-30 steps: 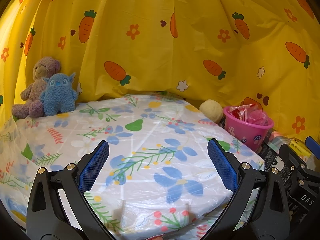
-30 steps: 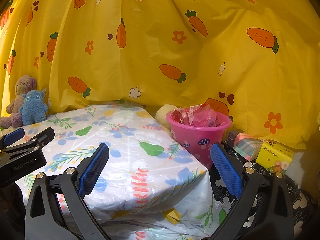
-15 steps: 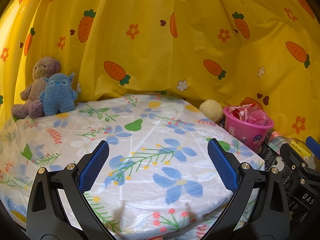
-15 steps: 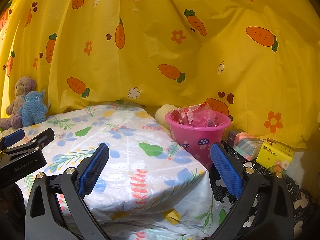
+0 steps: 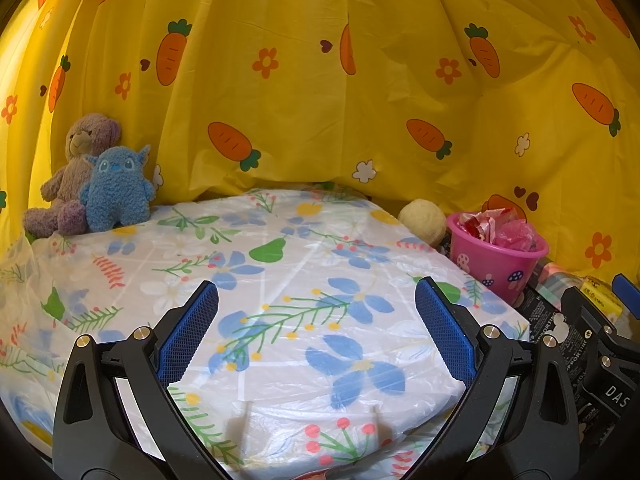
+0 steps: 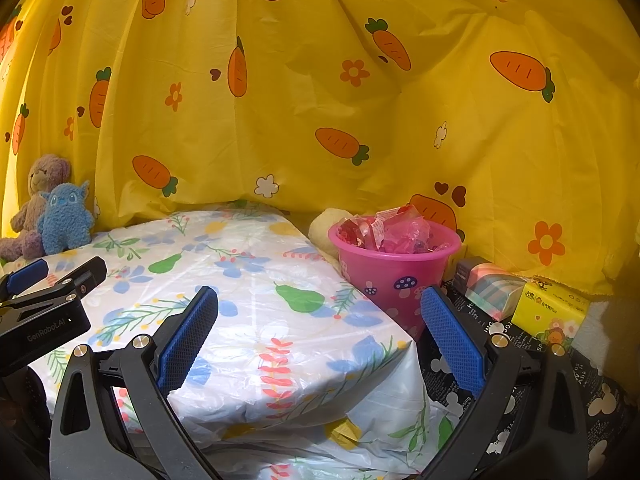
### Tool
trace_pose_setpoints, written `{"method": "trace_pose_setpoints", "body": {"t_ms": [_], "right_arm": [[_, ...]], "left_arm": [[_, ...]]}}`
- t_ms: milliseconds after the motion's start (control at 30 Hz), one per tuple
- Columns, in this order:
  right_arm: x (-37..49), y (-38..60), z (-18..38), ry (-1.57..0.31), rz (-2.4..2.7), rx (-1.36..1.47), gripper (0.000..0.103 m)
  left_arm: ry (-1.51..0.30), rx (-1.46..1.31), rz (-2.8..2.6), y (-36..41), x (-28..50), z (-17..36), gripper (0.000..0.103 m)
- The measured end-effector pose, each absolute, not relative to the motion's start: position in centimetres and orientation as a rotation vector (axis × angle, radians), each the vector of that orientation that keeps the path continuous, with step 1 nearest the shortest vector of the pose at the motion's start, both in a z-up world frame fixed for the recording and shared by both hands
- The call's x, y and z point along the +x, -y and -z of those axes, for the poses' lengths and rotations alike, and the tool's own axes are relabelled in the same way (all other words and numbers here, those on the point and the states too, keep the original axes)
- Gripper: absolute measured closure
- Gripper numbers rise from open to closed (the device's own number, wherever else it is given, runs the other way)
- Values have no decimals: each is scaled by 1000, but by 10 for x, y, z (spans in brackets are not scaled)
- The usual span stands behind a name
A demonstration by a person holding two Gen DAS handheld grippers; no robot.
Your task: Collect trash
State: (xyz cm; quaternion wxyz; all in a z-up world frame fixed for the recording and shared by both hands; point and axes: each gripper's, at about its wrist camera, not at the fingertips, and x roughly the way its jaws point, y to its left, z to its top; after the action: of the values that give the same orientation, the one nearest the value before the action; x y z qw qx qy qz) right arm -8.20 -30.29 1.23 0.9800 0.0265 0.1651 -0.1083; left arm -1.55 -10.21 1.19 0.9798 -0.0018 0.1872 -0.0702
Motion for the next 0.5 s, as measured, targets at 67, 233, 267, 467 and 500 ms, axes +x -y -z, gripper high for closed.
{"method": "trace_pose_setpoints", "body": {"t_ms": [67,233,267,467,500], "right_arm": [[-82,303,-12,-334,216,55,6],[-82,304,-12,-331,217,55,6],[-82,303,-12,-331,217,55,6],[-82,304,-13,-332,217,55,6],[-82,304,-12,-331,216,56,6]], "left_arm": [[-377,-4,143,102,-16,-12,6],[-377,-4,142,103,-16,-12,6],[-376,-4,141,102,-16,-12,6],[-372,-8,141,105,-15,-12,6],[-372,-8,140,105,-15,-12,6]]}}
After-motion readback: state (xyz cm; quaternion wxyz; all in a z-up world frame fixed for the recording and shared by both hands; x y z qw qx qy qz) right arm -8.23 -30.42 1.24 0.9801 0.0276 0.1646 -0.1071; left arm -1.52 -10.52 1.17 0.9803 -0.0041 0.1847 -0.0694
